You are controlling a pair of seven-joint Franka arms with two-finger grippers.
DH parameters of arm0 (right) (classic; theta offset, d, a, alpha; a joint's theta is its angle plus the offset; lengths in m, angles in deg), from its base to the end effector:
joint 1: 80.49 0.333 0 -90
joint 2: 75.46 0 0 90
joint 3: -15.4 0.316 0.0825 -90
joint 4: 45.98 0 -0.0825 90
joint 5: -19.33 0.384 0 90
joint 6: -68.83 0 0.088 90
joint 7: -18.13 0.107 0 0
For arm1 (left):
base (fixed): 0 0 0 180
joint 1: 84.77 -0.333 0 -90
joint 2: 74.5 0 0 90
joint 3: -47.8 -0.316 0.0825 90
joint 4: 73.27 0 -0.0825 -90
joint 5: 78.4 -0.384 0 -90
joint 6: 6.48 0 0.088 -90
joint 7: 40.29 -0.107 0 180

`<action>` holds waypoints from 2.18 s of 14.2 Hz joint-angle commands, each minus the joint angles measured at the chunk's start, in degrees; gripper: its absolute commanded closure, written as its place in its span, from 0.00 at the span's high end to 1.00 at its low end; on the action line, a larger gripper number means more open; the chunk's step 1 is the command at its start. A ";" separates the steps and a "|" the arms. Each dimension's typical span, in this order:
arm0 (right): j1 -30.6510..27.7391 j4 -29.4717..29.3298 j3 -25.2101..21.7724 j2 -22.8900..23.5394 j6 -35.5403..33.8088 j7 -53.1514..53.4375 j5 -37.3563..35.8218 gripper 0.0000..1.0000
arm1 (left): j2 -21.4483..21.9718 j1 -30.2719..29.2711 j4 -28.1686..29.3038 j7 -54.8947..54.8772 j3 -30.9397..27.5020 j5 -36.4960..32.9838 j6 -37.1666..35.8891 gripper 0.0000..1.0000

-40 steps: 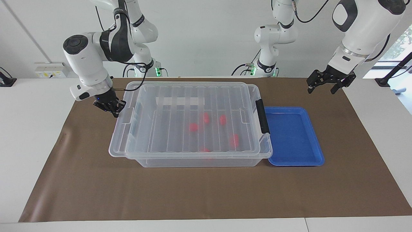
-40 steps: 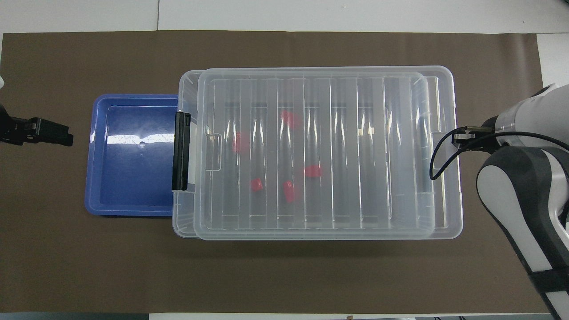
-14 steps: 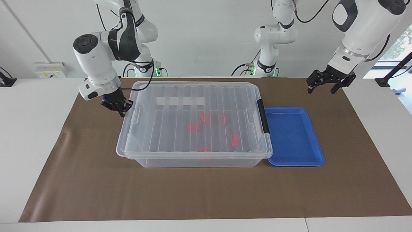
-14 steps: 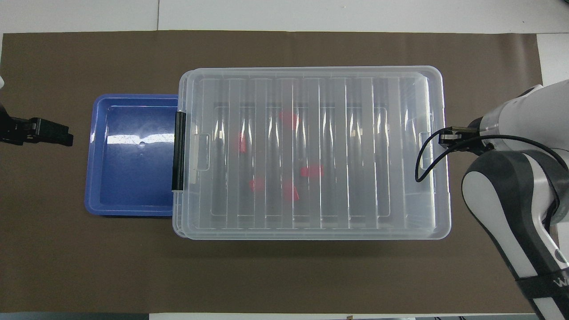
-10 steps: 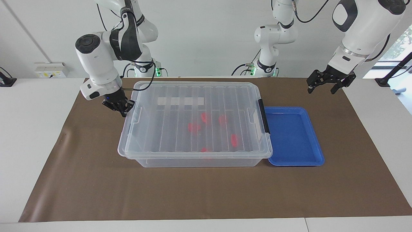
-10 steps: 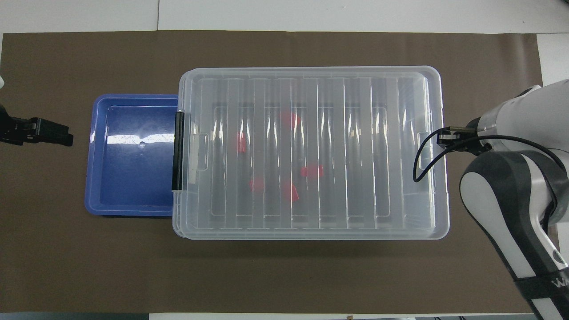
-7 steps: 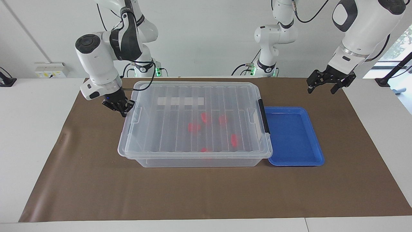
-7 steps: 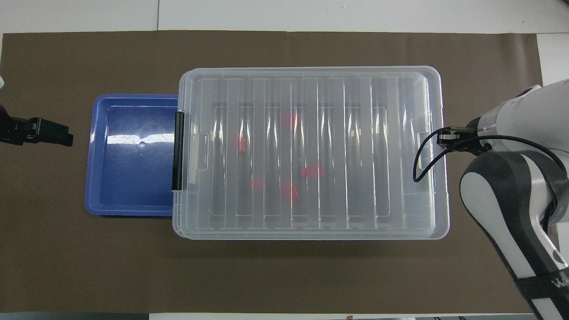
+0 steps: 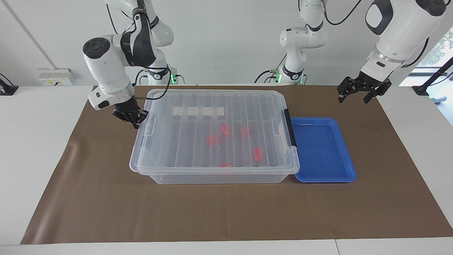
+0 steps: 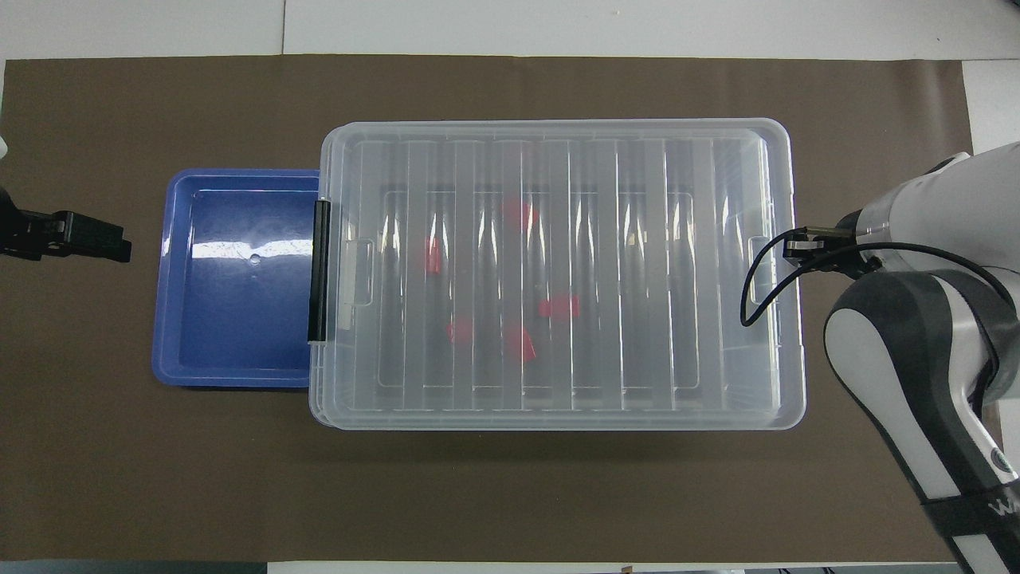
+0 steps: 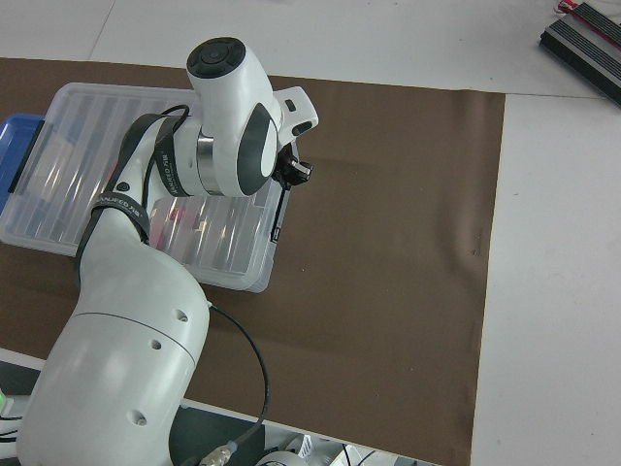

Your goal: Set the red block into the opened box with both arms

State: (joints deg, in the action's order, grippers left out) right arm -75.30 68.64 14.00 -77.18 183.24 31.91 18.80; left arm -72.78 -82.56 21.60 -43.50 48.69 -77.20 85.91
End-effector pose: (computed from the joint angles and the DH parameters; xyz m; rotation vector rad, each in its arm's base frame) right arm 0.5484 0.0357 0.4733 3.1263 -0.2674 0.0427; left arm 0.5466 -0.0319 0.6045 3.1164 -0.1702 -0.0207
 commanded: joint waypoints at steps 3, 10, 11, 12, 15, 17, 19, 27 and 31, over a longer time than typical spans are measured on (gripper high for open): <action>0.35 -3.68 0.00 0.14 -3.64 0.72 0.35 0.00 | 1.26 -0.54 1.10 -0.57 0.34 0.38 -0.19 1.00; -1.05 -11.34 -0.96 -1.34 -17.00 -1.91 -0.26 0.00 | 1.26 -0.54 1.10 -0.57 0.34 0.38 -0.19 1.00; -1.67 -11.69 -0.88 -2.13 -18.07 -2.18 -0.18 0.15 | 1.26 -0.54 1.10 -0.57 0.34 0.38 -0.19 1.00; -2.11 -11.61 -0.96 -3.18 -18.60 -4.53 -0.26 0.51 | 1.26 -0.54 1.10 -0.57 0.34 0.38 -0.19 1.00; -5.18 -12.13 -1.14 -4.34 -19.22 -14.29 0.26 1.00 | 1.26 -0.54 1.10 -0.57 0.34 0.38 -0.19 1.00; -7.02 -15.20 -1.14 -3.64 -22.37 -14.40 0.44 1.00 | 1.26 -0.54 1.10 -0.57 0.34 0.38 -0.19 1.00; -7.65 -21.51 -0.97 -1.10 -28.69 -14.13 0.61 1.00 | 1.26 -0.54 1.10 -0.57 0.34 0.38 -0.19 1.00; -7.82 -23.92 -0.97 0.85 -29.33 -14.13 -0.53 1.00 | 1.26 -0.54 1.10 -0.57 0.34 0.38 -0.19 1.00; -7.91 -22.95 -0.88 0.67 -29.68 -14.22 -0.53 1.00 | 1.26 -0.54 1.10 -0.57 0.34 0.38 -0.19 1.00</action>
State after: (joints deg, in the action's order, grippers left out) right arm -82.40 45.65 12.62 -76.58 154.34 18.73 18.66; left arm -72.78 -82.56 21.60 -43.50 48.69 -77.20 85.91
